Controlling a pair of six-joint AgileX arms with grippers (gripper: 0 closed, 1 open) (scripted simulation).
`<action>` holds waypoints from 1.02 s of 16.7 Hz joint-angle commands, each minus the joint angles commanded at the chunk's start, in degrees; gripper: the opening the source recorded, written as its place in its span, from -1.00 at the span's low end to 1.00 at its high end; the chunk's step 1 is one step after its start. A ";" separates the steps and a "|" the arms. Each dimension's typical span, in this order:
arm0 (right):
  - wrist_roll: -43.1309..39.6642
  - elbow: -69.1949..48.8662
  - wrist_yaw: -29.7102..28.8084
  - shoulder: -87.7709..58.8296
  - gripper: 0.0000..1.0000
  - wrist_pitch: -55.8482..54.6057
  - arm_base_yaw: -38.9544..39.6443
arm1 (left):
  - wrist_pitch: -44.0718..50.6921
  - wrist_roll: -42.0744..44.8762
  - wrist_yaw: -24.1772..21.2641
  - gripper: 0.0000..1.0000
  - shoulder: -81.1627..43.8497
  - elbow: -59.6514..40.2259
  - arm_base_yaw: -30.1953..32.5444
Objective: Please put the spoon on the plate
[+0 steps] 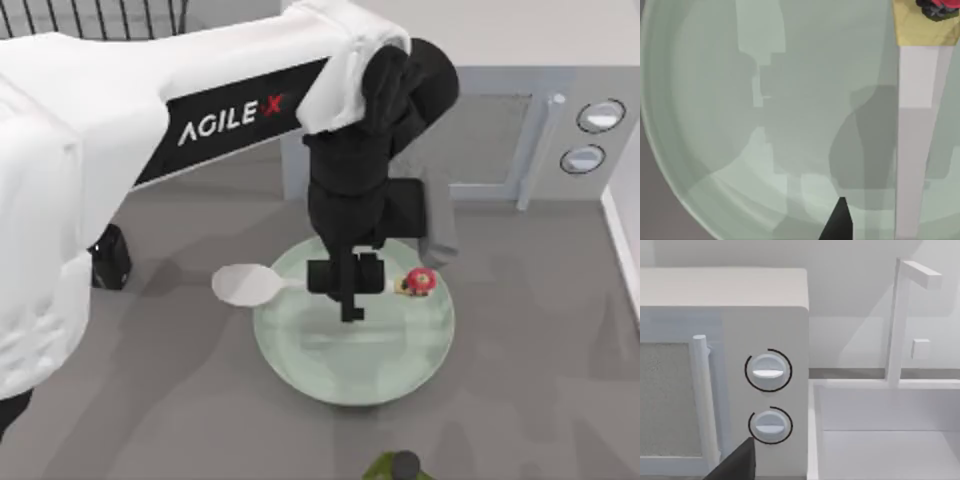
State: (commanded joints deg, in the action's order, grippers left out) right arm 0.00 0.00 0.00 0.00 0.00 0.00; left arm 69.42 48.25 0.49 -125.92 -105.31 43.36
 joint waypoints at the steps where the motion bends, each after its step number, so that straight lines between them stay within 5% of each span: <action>1: 0.00 0.00 0.00 0.00 1.00 0.00 0.00 | -0.02 -0.10 -0.01 -1.00 0.15 0.01 -0.05; 17: 0.00 0.00 0.00 0.00 1.00 0.00 0.00 | -5.54 0.29 2.15 -1.00 6.99 -0.41 2.46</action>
State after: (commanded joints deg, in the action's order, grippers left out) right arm 0.00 0.00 0.00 0.00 0.00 0.00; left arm 63.88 48.53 2.64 -118.93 -105.71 45.81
